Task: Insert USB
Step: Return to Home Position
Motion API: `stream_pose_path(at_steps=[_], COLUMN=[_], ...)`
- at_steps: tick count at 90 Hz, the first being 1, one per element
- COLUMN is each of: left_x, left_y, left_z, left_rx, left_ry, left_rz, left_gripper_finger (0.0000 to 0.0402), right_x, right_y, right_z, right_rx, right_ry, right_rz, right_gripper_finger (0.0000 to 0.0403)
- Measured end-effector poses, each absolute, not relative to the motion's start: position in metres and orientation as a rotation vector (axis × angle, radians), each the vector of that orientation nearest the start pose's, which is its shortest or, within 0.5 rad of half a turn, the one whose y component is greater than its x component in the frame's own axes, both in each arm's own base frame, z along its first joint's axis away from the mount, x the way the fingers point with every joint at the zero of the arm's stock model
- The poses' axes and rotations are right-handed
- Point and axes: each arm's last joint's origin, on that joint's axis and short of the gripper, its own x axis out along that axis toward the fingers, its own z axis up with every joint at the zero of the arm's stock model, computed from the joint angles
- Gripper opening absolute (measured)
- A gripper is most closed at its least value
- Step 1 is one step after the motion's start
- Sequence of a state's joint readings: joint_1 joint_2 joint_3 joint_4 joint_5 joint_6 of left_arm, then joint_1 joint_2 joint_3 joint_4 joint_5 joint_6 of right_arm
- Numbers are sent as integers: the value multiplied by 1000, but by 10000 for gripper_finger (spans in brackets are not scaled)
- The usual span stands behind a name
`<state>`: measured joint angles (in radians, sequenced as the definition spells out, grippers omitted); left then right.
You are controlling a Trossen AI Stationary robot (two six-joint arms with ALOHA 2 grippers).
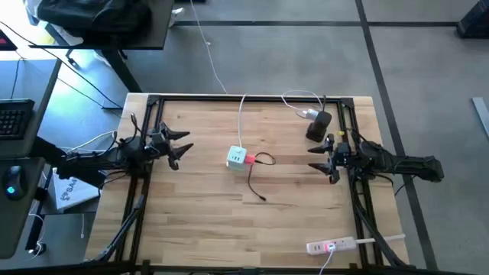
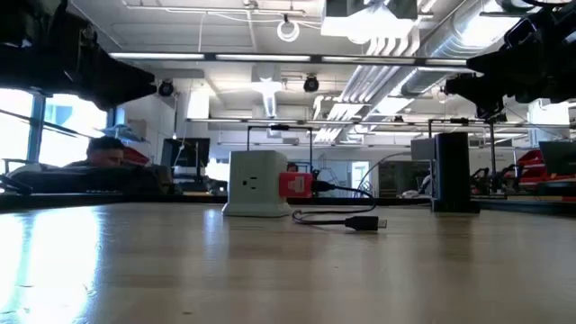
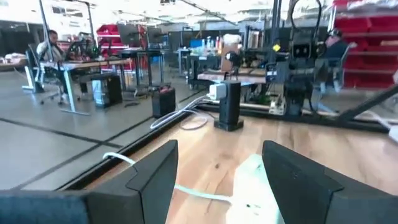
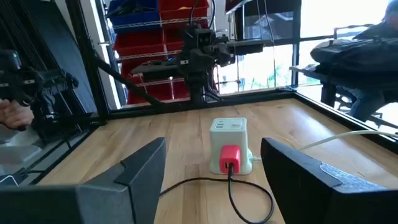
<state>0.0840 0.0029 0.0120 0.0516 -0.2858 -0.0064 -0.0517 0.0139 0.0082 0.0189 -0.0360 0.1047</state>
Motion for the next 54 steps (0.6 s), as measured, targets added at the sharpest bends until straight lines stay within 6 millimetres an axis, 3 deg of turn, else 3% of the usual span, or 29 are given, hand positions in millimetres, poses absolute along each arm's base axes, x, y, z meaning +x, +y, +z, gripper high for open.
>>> stream_pose_path(at_steps=[31,54], left_x=[96,97], left_y=[9,0], left_z=[172,172], left_rx=[26,90], left_ry=[-49,-60], left_rz=[298,-14], left_gripper_finger=[211,211], right_x=[98,98], right_y=[-4,-4], right_z=[167,167], right_rx=[104,104], right_ry=[-14,-14], right_rz=[-17,-17], right_gripper_finger=[232,232])
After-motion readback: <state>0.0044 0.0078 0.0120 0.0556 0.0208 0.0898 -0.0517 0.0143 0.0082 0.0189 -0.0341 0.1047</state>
